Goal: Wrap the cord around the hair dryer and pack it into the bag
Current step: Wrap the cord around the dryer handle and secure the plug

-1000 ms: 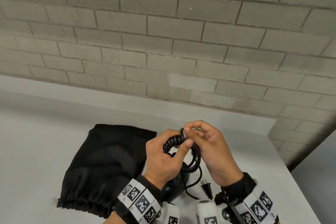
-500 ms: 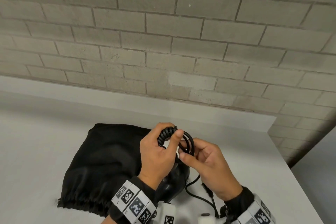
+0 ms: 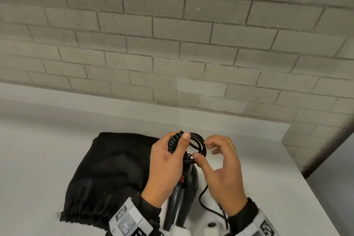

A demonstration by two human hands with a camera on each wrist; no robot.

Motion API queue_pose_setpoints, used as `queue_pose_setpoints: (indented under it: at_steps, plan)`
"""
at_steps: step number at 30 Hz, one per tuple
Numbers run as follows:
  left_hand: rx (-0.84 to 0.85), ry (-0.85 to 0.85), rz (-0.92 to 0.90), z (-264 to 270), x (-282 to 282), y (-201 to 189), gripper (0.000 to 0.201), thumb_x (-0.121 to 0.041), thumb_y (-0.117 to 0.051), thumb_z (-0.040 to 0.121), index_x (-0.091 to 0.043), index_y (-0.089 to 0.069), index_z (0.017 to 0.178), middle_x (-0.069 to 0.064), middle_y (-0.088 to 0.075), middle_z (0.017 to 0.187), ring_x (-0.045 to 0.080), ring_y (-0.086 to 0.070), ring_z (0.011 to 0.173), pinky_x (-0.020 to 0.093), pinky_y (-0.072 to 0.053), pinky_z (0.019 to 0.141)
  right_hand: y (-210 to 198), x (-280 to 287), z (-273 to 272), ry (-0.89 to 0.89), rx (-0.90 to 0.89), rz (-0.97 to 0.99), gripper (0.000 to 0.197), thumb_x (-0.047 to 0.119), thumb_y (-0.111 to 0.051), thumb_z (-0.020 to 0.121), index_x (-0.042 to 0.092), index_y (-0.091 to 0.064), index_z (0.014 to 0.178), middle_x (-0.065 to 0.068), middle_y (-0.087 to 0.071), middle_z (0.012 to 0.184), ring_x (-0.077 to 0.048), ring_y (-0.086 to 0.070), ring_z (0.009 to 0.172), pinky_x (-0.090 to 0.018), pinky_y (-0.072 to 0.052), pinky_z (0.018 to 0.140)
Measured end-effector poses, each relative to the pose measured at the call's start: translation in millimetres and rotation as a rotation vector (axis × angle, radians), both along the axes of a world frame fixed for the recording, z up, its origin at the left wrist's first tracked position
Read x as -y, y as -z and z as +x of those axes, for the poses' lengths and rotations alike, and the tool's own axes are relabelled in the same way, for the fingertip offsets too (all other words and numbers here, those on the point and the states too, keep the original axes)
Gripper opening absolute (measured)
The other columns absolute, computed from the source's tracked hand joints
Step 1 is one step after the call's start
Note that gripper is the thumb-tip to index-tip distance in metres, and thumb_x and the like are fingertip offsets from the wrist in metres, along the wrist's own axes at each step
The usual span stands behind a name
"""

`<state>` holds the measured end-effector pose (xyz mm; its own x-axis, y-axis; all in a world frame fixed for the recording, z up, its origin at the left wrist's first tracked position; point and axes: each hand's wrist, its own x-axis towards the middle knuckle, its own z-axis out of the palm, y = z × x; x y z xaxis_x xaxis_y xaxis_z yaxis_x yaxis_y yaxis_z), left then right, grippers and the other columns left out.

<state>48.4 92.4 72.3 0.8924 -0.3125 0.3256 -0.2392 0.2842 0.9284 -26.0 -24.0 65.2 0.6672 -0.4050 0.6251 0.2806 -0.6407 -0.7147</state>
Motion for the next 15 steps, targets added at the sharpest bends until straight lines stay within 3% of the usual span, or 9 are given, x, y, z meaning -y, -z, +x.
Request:
queue_pose_setpoints:
  at_steps: [2, 5, 9, 12, 15]
  plan:
    - [-0.057, 0.009, -0.046, -3.8, 2.2, -0.3, 0.045, -0.051, -0.065, 0.079, -0.006, -0.068, 0.079, 0.019, -0.059, 0.072, 0.017, -0.057, 0.07, 0.023, -0.051, 0.071, 5.1, -1.6, -0.8, 0.066, 0.072, -0.102, 0.034, 0.017, -0.075, 0.079, 0.034, -0.057, 0.102, 0.01, -0.054, 0.095, -0.002, -0.051, 0.088, -0.008, -0.038, 0.078]
    - [-0.127, 0.037, -0.099, -10.7, 5.2, -4.2, 0.047, -0.048, -0.064, 0.08, -0.003, -0.056, 0.068, 0.011, -0.046, 0.066, 0.015, -0.045, 0.064, 0.012, -0.045, 0.06, 8.2, -0.8, -1.0, 0.129, 0.137, -0.183, 0.03, 0.014, -0.075, 0.079, 0.027, -0.062, 0.102, 0.006, -0.048, 0.09, 0.002, -0.048, 0.083, -0.006, -0.038, 0.074]
    - [-0.149, 0.053, -0.119, -9.6, 6.9, -4.1, 0.046, -0.044, -0.061, 0.084, -0.003, -0.055, 0.066, 0.011, -0.047, 0.07, 0.018, -0.044, 0.068, 0.011, -0.045, 0.062, 8.8, 1.9, -1.5, 0.165, 0.089, -0.279, 0.018, 0.027, -0.066, 0.086, 0.027, -0.072, 0.104, 0.006, -0.045, 0.089, -0.014, -0.05, 0.077, -0.023, -0.046, 0.061]
    - [-0.143, 0.02, -0.112, -6.0, 6.0, -4.9, 0.043, -0.048, -0.06, 0.083, -0.012, -0.056, 0.059, 0.011, -0.051, 0.07, 0.016, -0.049, 0.067, 0.012, -0.046, 0.064, 7.4, 2.7, -3.8, 0.236, -0.062, -0.406, 0.025, 0.042, -0.056, 0.09, 0.033, -0.072, 0.106, 0.01, -0.048, 0.09, -0.011, -0.044, 0.077, -0.027, -0.046, 0.05]
    - [-0.058, -0.033, -0.092, -5.2, 7.2, -4.0, 0.05, -0.045, -0.06, 0.086, -0.001, -0.049, 0.063, 0.008, -0.043, 0.063, 0.017, -0.041, 0.062, 0.014, -0.041, 0.058, 5.2, -3.5, -6.3, 0.129, -0.19, -0.241, 0.021, 0.044, -0.053, 0.094, 0.035, -0.07, 0.102, 0.014, -0.049, 0.093, -0.007, -0.05, 0.085, -0.02, -0.046, 0.062]
